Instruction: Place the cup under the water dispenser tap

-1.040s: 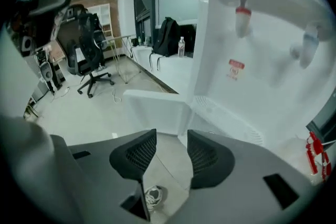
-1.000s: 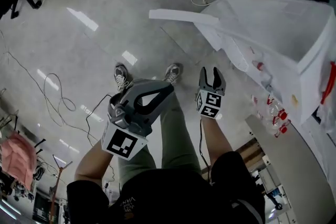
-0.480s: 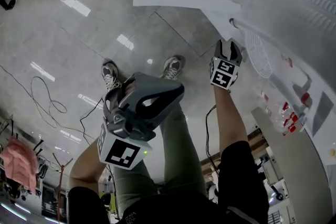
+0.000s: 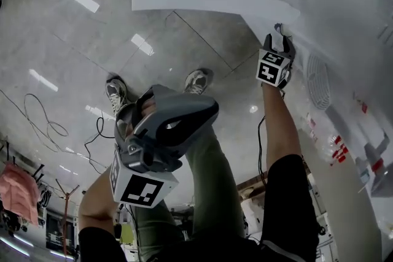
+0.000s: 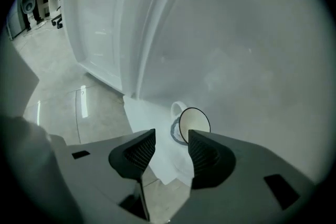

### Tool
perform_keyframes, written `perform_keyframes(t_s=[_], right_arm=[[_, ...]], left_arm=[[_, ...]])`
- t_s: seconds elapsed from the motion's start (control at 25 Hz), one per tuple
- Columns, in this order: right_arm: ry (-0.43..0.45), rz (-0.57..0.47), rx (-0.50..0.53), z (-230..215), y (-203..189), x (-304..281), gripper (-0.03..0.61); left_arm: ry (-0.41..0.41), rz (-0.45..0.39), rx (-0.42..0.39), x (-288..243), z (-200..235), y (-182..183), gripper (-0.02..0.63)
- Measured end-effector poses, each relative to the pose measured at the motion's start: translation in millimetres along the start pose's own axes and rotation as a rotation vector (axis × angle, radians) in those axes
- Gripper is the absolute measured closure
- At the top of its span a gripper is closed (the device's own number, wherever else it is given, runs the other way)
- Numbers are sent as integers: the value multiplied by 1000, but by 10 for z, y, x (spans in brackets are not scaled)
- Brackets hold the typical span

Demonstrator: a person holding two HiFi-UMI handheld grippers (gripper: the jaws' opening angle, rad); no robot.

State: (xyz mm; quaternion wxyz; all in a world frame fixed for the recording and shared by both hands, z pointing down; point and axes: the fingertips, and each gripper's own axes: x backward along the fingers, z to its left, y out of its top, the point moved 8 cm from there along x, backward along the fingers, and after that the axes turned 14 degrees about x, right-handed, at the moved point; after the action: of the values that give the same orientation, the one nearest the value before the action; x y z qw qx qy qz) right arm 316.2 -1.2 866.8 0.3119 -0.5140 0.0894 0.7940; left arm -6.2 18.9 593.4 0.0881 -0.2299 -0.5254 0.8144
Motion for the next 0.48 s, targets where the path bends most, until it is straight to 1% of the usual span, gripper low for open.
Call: perform_keyframes(t_s=[0.12, 0.4, 0.44, 0.48], right_arm=[[-7, 21, 26, -78, 1, -209, 400], [39, 70, 182, -83, 95, -555, 404], [41, 79, 197, -82, 104, -577, 415], [41, 88, 207, -85, 109, -591, 446]], left_arm=[[1, -2, 7, -81, 38, -104, 592], [17, 20, 11, -88, 150, -286, 592], [20, 24, 14, -79, 159, -307, 592], [23, 27, 17, -70, 165, -323, 592]])
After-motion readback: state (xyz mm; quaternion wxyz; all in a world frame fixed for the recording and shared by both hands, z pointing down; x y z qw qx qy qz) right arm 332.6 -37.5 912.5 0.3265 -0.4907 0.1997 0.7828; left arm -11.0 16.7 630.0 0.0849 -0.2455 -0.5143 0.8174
